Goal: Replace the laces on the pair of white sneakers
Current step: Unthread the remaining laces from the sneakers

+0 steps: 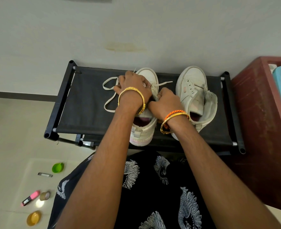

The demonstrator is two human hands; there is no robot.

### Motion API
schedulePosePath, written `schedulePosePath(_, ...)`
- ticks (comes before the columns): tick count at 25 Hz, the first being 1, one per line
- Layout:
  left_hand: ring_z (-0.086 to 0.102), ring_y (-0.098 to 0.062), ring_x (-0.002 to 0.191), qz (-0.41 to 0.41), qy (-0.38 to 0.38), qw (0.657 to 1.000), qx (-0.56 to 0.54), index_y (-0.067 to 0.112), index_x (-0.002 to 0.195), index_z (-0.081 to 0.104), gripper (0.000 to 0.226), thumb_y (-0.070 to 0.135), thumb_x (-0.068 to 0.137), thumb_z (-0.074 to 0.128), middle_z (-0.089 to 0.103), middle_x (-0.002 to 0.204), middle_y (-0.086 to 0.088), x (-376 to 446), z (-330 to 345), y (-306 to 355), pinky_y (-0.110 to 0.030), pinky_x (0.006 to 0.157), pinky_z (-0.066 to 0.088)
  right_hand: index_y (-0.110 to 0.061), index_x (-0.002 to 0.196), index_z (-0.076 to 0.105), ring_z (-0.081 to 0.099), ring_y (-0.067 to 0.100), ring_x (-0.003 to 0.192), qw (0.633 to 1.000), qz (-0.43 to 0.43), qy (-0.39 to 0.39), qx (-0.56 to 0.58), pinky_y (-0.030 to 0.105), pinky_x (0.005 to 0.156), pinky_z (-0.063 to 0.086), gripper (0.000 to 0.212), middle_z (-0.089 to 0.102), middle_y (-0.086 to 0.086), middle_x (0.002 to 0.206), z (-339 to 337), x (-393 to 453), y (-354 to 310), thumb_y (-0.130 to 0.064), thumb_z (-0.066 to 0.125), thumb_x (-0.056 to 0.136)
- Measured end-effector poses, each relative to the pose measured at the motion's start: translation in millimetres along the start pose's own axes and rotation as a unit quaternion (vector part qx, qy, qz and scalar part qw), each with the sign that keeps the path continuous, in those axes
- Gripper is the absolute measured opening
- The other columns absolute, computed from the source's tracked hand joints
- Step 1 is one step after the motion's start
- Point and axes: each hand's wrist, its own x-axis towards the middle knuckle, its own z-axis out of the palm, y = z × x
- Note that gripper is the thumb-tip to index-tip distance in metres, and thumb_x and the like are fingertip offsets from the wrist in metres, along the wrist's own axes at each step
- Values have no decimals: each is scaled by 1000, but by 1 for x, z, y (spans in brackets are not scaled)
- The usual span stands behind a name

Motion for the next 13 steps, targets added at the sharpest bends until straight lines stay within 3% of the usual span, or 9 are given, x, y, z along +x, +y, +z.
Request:
schedulePosePath(3, 35, -25, 128, 15, -6, 999, -34, 28, 98, 68, 12, 27, 90, 59, 45, 134, -1, 3, 1, -2, -47, 103, 28, -23, 75, 34, 33, 5, 59, 1000, -6, 4, 0, 18, 48, 25, 27, 36, -7, 70, -1, -2, 1, -19, 59, 85)
schedulePosePath(6, 54, -23, 110, 27, -3, 974, -225, 34, 69, 62, 21, 22, 86, 63, 63, 112, -2, 6, 1, -12, -44, 98, 43, -18, 84, 40, 34, 5, 59, 1000, -4, 8, 1, 18, 47, 24, 19, 36, -7, 70, -2, -3, 1, -20, 58, 86)
schedulePosePath(9, 55, -14, 86, 21, -24, 918, -395, 26, 72, 61, 24, 8, 88, 61, 62, 92, 0, 3, -6, -15, -31, 85, 47, -14, 94, 41, 41, 11, 61, 1000, 9, 4, 14, 20, 48, 32, 20, 38, -5, 72, -2, -2, 0, -20, 57, 85)
schedulePosePath(13, 54, -8, 78, 10, -46, 873, -485, 20, 77, 62, 21, 4, 90, 57, 62, 86, 5, 1, -12, -14, -30, 80, 46, -14, 98, 43, 41, 10, 62, 1000, 22, -5, 4, 20, 48, 28, 19, 39, -4, 73, -3, -1, -1, -21, 57, 86)
